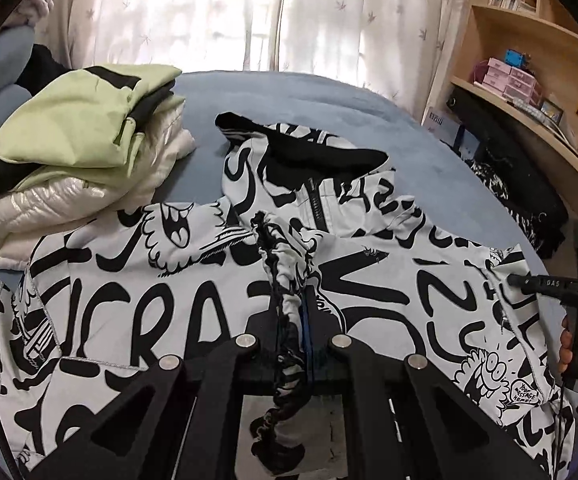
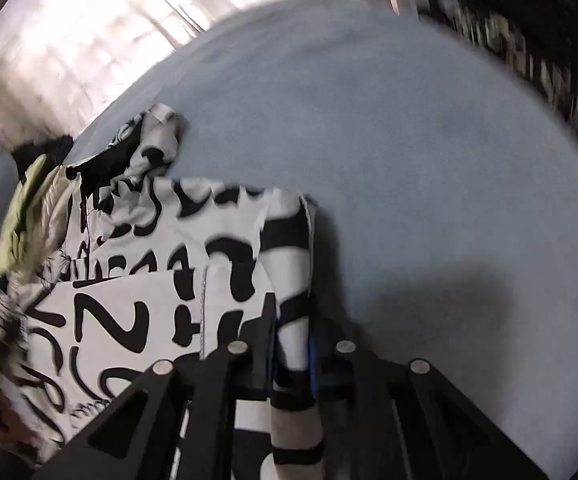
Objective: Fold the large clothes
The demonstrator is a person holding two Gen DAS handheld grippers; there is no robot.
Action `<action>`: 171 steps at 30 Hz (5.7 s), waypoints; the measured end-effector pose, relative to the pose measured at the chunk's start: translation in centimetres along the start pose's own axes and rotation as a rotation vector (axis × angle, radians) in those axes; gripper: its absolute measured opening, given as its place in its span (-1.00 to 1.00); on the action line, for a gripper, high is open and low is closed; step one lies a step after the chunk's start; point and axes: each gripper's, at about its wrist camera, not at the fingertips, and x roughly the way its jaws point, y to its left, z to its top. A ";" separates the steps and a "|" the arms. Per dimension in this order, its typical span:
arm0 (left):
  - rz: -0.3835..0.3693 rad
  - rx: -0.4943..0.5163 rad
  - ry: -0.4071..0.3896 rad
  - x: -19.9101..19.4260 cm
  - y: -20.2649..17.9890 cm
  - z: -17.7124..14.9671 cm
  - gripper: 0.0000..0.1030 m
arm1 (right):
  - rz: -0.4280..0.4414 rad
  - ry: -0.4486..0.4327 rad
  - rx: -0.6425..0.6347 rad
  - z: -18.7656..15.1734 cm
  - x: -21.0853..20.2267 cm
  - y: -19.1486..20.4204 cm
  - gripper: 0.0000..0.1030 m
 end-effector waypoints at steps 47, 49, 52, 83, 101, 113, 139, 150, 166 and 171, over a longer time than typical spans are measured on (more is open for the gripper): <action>0.053 -0.031 0.204 -3.1 2.6 -5.5 -0.04 | 0.031 0.092 -0.050 -13.1 -12.9 4.1 -0.13; 0.013 -0.009 0.235 -3.2 1.0 -5.6 -0.05 | 0.106 0.093 -0.065 -12.4 -12.1 6.6 -0.10; -0.043 -0.012 0.245 -2.6 -1.7 -5.7 -0.05 | 0.172 0.093 -0.099 -12.0 -10.4 10.4 -0.10; 0.025 0.042 0.271 0.4 -3.8 -8.8 -0.03 | -0.038 0.104 0.063 -12.7 -5.5 2.7 -0.46; 0.027 -0.038 0.244 -3.3 -4.1 -10.2 -0.01 | 0.001 0.040 0.157 -15.1 -7.8 4.2 -0.17; 0.045 -0.015 0.171 -13.5 -2.9 -12.1 -0.01 | 0.131 0.081 0.133 -21.2 -13.1 10.0 -0.17; 0.144 -0.252 0.058 -25.2 16.3 -16.2 0.03 | 0.178 0.024 -0.277 -25.4 -16.2 33.3 -0.17; 0.157 -0.449 0.067 -23.8 28.8 -18.0 0.03 | 0.220 0.029 -0.409 -25.5 -11.8 44.8 -0.17; -0.016 -0.928 -0.055 -18.3 47.7 -20.4 0.03 | 0.274 0.134 -0.483 -26.5 -2.2 53.9 -0.17; 0.049 -0.969 -0.081 -16.7 50.9 -19.1 0.00 | 0.269 0.168 -0.465 -26.6 -0.2 54.0 -0.17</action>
